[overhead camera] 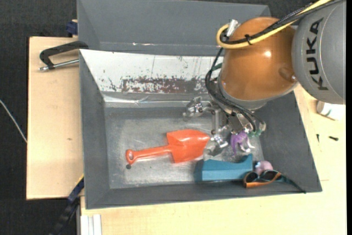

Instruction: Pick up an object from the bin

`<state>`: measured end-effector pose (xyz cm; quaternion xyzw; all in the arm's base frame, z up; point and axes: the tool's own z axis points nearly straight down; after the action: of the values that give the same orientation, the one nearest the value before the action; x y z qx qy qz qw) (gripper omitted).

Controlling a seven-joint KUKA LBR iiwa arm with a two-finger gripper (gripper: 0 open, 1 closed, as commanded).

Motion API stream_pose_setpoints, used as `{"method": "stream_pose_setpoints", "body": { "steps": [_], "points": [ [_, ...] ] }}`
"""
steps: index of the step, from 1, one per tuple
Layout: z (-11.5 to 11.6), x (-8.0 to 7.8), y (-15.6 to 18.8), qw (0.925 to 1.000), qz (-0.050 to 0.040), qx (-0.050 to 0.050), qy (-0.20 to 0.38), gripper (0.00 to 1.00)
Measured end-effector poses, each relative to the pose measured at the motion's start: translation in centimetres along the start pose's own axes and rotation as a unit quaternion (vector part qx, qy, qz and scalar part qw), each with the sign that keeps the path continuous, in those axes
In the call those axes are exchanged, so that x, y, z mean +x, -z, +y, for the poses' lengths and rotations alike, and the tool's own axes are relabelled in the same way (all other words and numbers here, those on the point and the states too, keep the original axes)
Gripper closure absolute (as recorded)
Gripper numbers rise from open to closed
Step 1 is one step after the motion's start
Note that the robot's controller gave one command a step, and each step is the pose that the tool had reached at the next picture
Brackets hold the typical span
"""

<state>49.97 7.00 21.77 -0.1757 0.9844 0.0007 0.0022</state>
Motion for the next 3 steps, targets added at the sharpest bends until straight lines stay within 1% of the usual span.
{"method": "stream_pose_setpoints", "body": {
  "steps": [1,2,3],
  "points": [
    [1.4,0.1,-14.3,0.9914,-0.0007,0.0,0.131,1.0],
    [1.4,0.1,-14.3,0.9914,-0.0011,0.0,0.131,1.0],
    [1.3,-0.7,-9.7,0.9921,0.003,-0.001,0.125,1.0]
  ]
}}
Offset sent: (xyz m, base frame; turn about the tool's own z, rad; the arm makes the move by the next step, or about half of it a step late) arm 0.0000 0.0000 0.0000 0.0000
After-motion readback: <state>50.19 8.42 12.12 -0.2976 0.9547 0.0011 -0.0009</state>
